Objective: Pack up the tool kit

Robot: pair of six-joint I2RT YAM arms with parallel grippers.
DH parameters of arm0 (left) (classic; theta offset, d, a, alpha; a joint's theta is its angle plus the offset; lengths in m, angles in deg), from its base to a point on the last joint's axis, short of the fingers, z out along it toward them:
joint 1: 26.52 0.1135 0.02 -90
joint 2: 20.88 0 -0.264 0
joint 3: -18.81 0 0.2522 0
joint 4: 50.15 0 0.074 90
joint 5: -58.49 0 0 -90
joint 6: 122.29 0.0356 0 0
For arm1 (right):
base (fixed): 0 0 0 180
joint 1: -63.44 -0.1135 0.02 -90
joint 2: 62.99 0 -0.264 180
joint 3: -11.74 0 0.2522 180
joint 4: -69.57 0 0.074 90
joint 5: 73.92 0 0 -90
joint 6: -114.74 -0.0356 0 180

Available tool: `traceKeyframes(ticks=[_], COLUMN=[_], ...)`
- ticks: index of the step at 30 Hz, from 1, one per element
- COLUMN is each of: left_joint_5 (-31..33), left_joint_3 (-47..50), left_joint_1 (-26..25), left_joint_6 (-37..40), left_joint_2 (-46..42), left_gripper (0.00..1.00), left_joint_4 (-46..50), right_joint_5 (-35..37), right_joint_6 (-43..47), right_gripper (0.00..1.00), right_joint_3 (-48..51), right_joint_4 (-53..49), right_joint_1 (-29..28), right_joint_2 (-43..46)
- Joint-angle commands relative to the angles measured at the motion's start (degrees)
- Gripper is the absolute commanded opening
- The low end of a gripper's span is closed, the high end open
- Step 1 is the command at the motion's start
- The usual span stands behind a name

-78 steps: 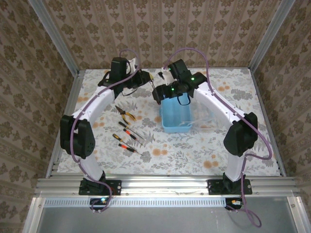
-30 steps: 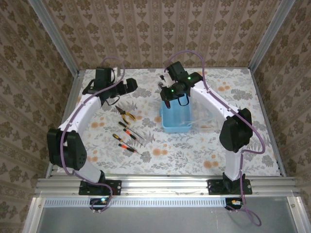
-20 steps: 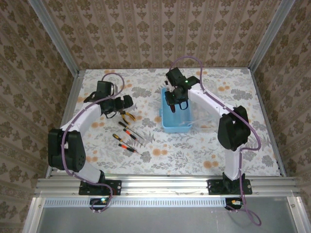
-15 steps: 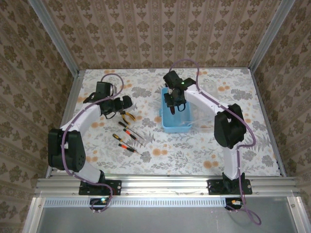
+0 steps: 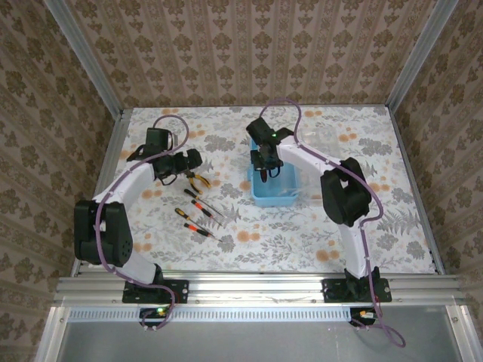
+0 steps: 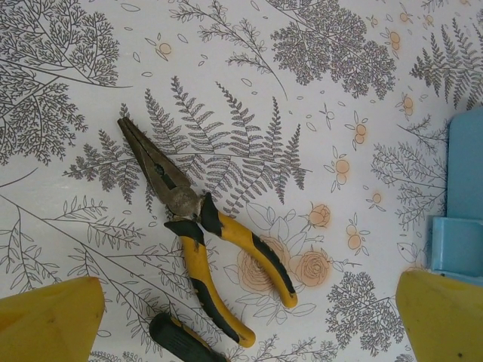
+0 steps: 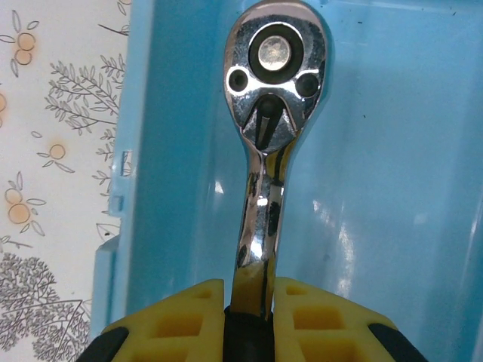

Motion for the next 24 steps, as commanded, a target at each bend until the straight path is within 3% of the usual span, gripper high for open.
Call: traceKeyframes(ticks=[1,10,15,24], left_joint_5=[0.19,0.45,0.72,1.24], left_joint_3=[0.52,0.66,0.28,-0.07], left_joint_1=[0.25,0.51,0.68,1.21], left_joint_6=[1.11,1.15,0.99,1.37], left_joint_2=[-0.34,0.49,1.27,1.66], left_gripper=[1.00,1.00,1.00,1.00], left_joint_4=[-1.23,-1.04,-0.75,0.36], right_joint_5=[2.46,2.54,2.05,1.69], right_joint_6=[-2.12,-2.87,-2.69,-1.75], right_gripper=[0.00,0.00,0.14,0.18], right_joint_3=[-0.54,0.48,0.95,1.46], right_joint_4=[2.17,4.15,4.85,5.65], right_joint_1=[-0.50,-0.48,-0.51,-0.24], right_joint_2=[-1.77,-3.56,-4.11,-2.80])
